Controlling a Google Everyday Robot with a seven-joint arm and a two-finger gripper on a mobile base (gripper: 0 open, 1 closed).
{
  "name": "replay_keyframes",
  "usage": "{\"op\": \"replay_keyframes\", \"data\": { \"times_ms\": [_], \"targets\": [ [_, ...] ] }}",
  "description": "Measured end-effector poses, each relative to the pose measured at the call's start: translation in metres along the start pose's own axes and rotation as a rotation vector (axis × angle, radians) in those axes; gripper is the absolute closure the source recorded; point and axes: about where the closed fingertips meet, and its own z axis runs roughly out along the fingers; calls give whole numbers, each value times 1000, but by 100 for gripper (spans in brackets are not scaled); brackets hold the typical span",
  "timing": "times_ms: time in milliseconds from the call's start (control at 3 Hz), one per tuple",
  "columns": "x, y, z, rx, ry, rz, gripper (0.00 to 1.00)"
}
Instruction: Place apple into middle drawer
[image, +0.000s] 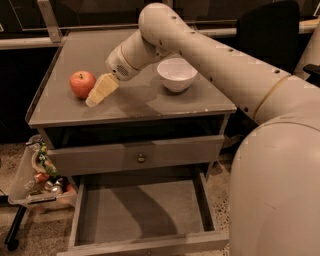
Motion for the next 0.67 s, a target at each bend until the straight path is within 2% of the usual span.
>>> {"op": "replay_keyframes", "data": {
  "times_ms": [667],
  "targets": [
    [-15, -13, 30, 9, -8, -5, 0]
  ]
}}
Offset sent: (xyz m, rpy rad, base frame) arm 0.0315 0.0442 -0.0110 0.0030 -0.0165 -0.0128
